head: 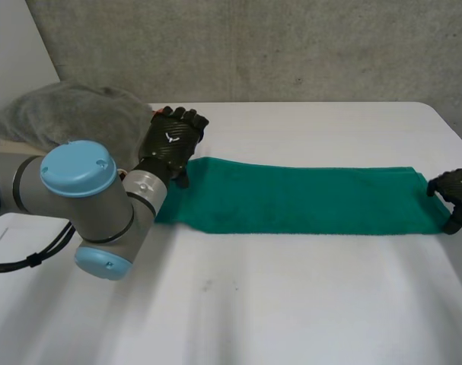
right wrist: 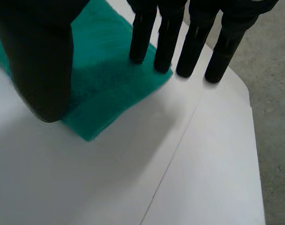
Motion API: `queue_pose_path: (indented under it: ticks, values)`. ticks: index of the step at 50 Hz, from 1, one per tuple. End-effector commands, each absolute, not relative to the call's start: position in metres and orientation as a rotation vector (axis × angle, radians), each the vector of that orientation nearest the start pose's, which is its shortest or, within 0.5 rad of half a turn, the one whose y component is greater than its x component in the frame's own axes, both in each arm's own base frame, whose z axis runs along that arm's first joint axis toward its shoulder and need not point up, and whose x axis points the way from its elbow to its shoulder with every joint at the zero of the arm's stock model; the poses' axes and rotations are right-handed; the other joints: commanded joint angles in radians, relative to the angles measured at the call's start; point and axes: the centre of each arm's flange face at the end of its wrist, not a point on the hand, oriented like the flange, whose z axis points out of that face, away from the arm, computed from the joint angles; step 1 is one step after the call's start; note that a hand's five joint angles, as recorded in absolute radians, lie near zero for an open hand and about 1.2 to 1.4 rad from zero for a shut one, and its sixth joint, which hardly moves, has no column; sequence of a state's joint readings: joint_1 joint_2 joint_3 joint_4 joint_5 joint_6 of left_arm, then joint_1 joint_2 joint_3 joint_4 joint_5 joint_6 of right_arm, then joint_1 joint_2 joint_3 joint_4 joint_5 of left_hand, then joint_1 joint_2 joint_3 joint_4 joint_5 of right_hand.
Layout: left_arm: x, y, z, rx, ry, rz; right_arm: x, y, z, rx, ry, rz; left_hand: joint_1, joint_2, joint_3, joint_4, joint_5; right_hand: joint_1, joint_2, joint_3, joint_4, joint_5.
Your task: Fold the laundry.
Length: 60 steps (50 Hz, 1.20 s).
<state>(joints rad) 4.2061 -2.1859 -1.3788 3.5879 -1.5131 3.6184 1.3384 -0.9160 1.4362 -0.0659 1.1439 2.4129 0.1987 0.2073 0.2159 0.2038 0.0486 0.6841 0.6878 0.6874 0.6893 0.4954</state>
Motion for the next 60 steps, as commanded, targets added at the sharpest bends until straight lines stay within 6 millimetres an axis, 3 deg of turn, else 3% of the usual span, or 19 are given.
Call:
queue_pose_path:
  ticks: [1, 5, 8, 17, 18, 19, 22, 23, 30, 31, 35, 39, 42, 45, 46, 47, 49, 54, 60]
  values:
    - [-0.326, -0.306, 0.179, 1.119, 1.949, -2.28, 0.063, -0.415, 0.117, -1.031, 2.631, -1.838, -0.024, -0.033, -0.041, -0.029, -0.049, 0.712, 0.709, 0.709, 0.707, 0.726]
    - [-0.323, -0.303, 0.187, 1.109, 1.937, -2.292, 0.02, -0.425, 0.13, -0.927, 2.771, -1.988, -0.024, -0.033, -0.041, -0.029, -0.049, 0.712, 0.709, 0.709, 0.707, 0.726]
    - [-0.32, -0.299, 0.195, 1.102, 1.927, -2.304, -0.002, -0.432, 0.158, -0.956, 2.801, -2.156, -0.024, -0.033, -0.041, -0.029, -0.049, 0.712, 0.709, 0.709, 0.707, 0.726]
    - [-0.308, -0.289, 0.214, 1.063, 1.911, -2.334, 0.004, -0.437, 0.183, -1.386, 2.753, -2.296, -0.024, -0.033, -0.041, -0.029, -0.049, 0.712, 0.709, 0.709, 0.707, 0.726]
    - [-0.307, -0.288, 0.214, 1.06, 1.917, -2.335, 0.013, -0.437, 0.184, -1.422, 2.712, -2.308, -0.024, -0.033, -0.041, -0.029, -0.049, 0.712, 0.709, 0.709, 0.707, 0.726]
    - [-0.306, -0.286, 0.215, 1.05, 1.926, -2.341, 0.046, -0.435, 0.19, -1.493, 2.57, -2.346, -0.024, -0.033, -0.041, -0.029, -0.049, 0.712, 0.709, 0.709, 0.707, 0.726]
    - [-0.305, -0.284, 0.217, 1.037, 1.941, -2.351, 0.108, -0.422, 0.199, -1.602, 2.304, -2.38, -0.024, -0.033, -0.041, -0.029, -0.049, 0.712, 0.709, 0.709, 0.707, 0.726]
    - [-0.302, -0.284, 0.217, 1.026, 1.954, -2.35, 0.143, -0.41, 0.204, -1.657, 2.142, -2.385, -0.024, -0.033, -0.041, -0.029, -0.049, 0.712, 0.709, 0.709, 0.707, 0.726]
    - [-0.299, -0.279, 0.209, 1.027, 1.996, -2.324, 0.258, -0.347, 0.197, -1.836, 1.596, -2.318, -0.024, -0.033, -0.041, -0.029, -0.049, 0.712, 0.709, 0.709, 0.707, 0.726]
    - [-0.298, -0.277, 0.206, 1.03, 2.007, -2.311, 0.287, -0.325, 0.193, -1.875, 1.461, -2.294, -0.024, -0.033, -0.041, -0.029, -0.049, 0.712, 0.709, 0.709, 0.707, 0.726]
    - [-0.296, -0.274, 0.199, 1.042, 2.03, -2.287, 0.343, -0.277, 0.165, -1.931, 1.24, -2.186, -0.024, -0.033, -0.041, -0.029, -0.049, 0.712, 0.709, 0.709, 0.707, 0.726]
    - [-0.295, -0.271, 0.194, 1.05, 2.044, -2.272, 0.37, -0.248, 0.12, -2.009, 1.181, -2.042, -0.024, -0.033, -0.041, -0.029, -0.049, 0.712, 0.709, 0.709, 0.707, 0.726]
    - [-0.295, -0.27, 0.193, 1.054, 2.049, -2.268, 0.376, -0.235, 0.098, -2.058, 1.174, -1.977, -0.024, -0.033, -0.041, -0.029, -0.049, 0.712, 0.709, 0.709, 0.707, 0.726]
    - [-0.295, -0.27, 0.193, 1.056, 2.049, -2.268, 0.373, -0.237, 0.102, -2.038, 1.209, -1.993, -0.024, -0.033, -0.041, -0.029, -0.049, 0.002, -0.001, -0.001, -0.003, 0.017]
    - [-0.296, -0.269, 0.193, 1.057, 2.047, -2.271, 0.371, -0.238, 0.108, -2.002, 1.257, -2.006, -0.024, -0.033, -0.041, -0.029, -0.049, -0.39, -0.393, -0.393, -0.395, -0.376]
    - [-0.296, -0.269, 0.193, 1.057, 2.047, -2.271, 0.369, -0.24, 0.113, -1.974, 1.291, -2.016, -0.024, -0.033, -0.041, -0.029, -0.049, -0.51, -0.513, -0.513, -0.515, -0.495]
    - [-0.297, -0.268, 0.195, 1.061, 2.042, -2.278, 0.359, -0.251, 0.127, -1.885, 1.403, -2.053, -0.024, -0.033, -0.041, -0.029, -0.049, -0.51, -0.513, -0.513, -0.515, -0.495]
    - [-0.299, -0.269, 0.2, 1.058, 2.023, -2.301, 0.288, -0.306, 0.177, -1.303, 1.857, -2.084, -0.024, -0.033, -0.041, -0.029, -0.049, -0.51, -0.513, -0.513, -0.515, -0.495]
    - [-0.303, -0.269, 0.205, 1.06, 2.006, -2.326, 0.24, -0.314, 0.171, -1.035, 2.159, -1.836, -0.024, -0.033, -0.041, -0.029, -0.049, -0.51, -0.513, -0.513, -0.515, -0.495]
